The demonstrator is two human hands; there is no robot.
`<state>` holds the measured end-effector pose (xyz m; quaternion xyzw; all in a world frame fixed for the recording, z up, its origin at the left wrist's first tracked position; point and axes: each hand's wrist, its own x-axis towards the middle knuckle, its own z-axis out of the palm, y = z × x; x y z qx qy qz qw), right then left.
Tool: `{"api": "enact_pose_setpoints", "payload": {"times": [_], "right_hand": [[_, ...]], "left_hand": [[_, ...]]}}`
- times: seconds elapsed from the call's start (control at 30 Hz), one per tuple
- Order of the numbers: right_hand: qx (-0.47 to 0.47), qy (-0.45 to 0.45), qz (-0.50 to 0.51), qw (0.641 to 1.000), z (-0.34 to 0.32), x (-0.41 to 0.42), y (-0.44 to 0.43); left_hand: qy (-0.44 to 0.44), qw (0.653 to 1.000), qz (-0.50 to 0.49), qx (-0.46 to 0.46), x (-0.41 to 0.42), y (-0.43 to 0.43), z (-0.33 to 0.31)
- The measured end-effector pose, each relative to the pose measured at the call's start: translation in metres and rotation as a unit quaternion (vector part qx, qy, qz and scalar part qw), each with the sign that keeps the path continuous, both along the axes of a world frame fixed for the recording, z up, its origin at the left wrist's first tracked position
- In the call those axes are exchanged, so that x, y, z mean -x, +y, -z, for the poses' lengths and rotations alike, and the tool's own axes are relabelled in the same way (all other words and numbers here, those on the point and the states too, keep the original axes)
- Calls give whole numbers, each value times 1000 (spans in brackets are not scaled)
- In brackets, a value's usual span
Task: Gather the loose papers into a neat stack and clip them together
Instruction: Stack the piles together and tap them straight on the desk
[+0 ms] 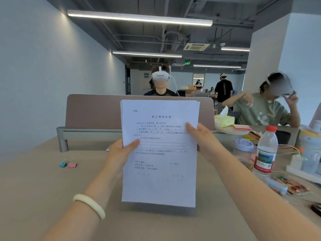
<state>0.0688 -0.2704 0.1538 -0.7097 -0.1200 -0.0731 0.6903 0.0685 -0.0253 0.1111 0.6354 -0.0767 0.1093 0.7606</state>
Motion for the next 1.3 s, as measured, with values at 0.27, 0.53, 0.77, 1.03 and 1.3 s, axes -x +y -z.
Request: {"api": "enact_pose_setpoints", "payload": {"times": [0.27, 0.53, 0.77, 1.03, 1.3], "right_hand": [[-32, -89, 49, 994, 4, -6, 14], [-32, -95, 144, 984, 15, -15, 13], [-32, -89, 129, 987, 7, -16, 11], [-22, -63, 163, 984, 23, -20, 16], [-13, -46, 159, 986, 19, -22, 3]], "left_hand": [[-73, 994, -20, -77, -9, -6, -9], [-101, 985, -81, -111, -29, -26, -18], [-124, 984, -87, -98, -28, -28, -23], [-105, 983, -111, -105, -24, -32, -7], [-75, 995, -27, -53, -27, -21, -2]]}}
